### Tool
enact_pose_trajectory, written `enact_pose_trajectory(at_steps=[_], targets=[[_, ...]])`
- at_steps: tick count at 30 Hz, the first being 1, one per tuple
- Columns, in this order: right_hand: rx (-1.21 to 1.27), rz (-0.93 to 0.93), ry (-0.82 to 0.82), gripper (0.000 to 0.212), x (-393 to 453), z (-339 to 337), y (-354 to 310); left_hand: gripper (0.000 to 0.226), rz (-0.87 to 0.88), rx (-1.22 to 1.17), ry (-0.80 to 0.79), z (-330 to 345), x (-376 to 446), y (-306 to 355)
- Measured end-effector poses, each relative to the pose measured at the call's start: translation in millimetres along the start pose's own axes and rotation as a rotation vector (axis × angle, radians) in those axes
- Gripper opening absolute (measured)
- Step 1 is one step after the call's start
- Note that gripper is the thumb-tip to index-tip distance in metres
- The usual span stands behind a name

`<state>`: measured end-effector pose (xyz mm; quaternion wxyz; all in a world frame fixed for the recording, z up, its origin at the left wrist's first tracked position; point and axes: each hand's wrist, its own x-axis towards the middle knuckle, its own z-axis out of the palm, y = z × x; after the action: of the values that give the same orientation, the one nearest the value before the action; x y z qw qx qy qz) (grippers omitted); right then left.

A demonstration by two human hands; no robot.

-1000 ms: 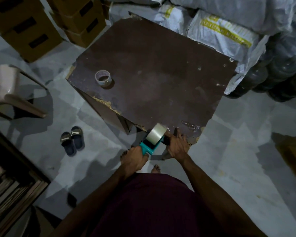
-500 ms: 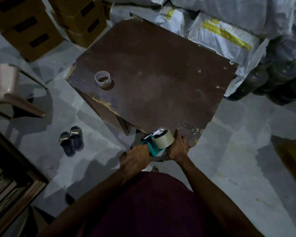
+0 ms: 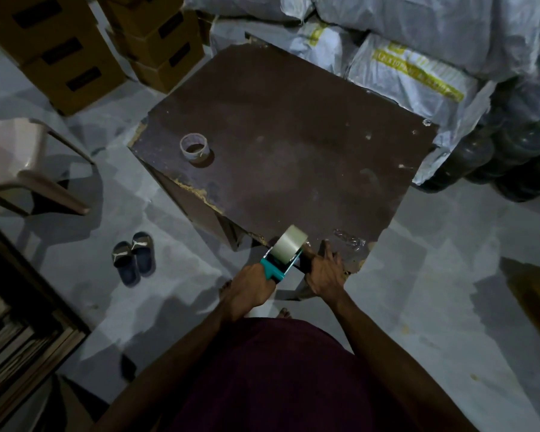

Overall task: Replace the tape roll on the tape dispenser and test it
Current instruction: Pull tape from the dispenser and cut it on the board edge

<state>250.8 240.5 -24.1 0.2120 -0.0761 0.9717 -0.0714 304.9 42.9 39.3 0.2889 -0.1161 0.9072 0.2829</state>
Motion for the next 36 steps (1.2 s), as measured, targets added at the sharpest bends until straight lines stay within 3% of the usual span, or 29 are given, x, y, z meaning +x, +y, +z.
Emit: enact_pose_trajectory(at_steps=[7,19,26,29,34,36], targets=[[0.005,0.006,-0.017,0.087,-1,10,-3,0.044,-0.136,0.069,-0.016,24,-12,-42],[0.114,0.062,-0.015,0.077,-1,8,-20,0.029,-0.196,-0.301,0.163,-25,5,-35],[0.107,0.084,0.002,0.078,3,7,-22,0.03,-0.146,-0.317,0.219,-50,37,-11],[0.105,0.092,0.058,0.067,1,-5,-28,0.034,-0.106,-0.312,0.215,-59,57,1],[0.209,0.12,0.171,0.025,28,-16,-37,0.046,-0.071,-0.295,0.17,-74,98,8],[0.276,0.093,0.217,0.021,44,-23,-41,0.048,-0.041,-0.303,0.13,-83,116,12]])
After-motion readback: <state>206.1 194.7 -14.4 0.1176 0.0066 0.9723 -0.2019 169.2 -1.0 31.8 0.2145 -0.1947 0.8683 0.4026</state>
